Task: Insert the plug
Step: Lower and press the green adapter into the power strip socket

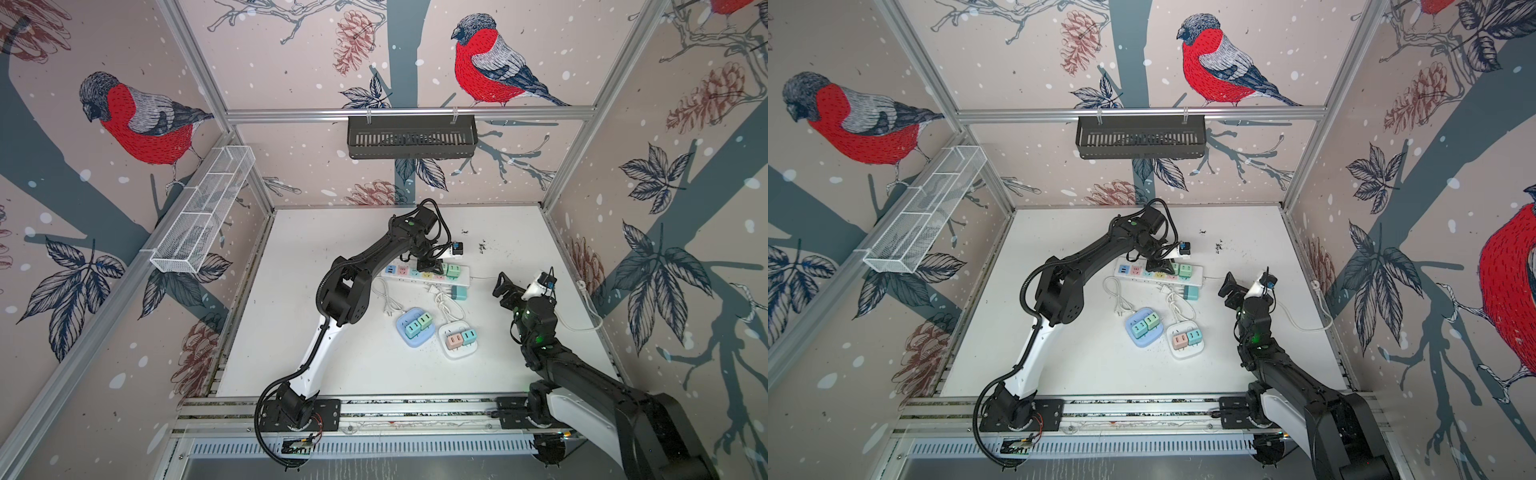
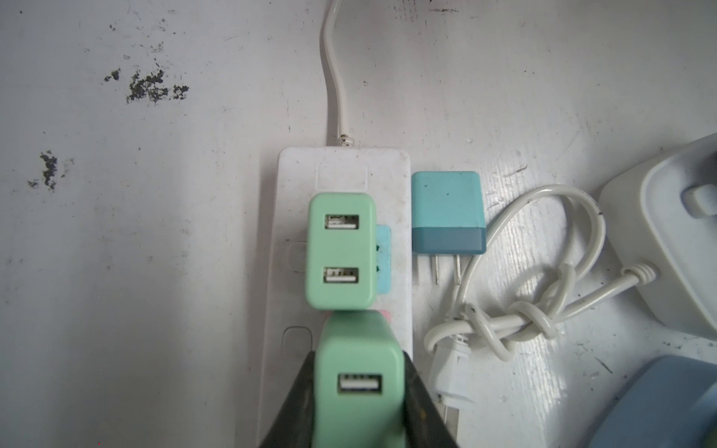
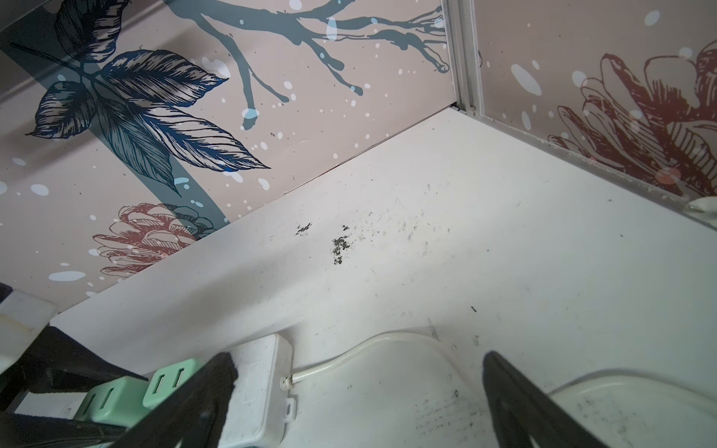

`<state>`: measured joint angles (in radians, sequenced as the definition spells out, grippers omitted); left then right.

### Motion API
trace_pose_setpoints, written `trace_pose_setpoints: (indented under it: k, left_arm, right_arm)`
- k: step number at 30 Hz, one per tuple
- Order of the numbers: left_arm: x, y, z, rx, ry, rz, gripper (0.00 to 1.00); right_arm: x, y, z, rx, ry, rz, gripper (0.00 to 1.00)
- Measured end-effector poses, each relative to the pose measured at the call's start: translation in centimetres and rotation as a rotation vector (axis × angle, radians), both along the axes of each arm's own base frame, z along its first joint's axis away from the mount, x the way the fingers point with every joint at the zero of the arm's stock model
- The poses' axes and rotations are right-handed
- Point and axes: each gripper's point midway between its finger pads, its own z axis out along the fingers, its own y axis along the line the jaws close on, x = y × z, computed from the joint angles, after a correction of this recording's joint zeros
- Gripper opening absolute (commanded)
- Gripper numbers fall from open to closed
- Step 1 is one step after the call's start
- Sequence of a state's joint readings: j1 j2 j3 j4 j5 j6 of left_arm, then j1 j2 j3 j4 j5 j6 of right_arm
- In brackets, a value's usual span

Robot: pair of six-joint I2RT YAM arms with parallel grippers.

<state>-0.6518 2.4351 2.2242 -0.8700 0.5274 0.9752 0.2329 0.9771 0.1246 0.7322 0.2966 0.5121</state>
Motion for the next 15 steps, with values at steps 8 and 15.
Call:
trace_pose_setpoints:
  k: [8,15]
  left_arm:
    - [0.14,-0.27,-0.04,-0.008,0.007,0.001,0.00]
    - [0.46,-0.11,-0.18,0.006,0.005,0.026,0.00]
  right_arm:
    - [0.00,0.05,-0.02,-0.013,0.002,0.004,0.99]
    - [-0.01,0.05,0.04,-0.013,-0.001,0.004,0.99]
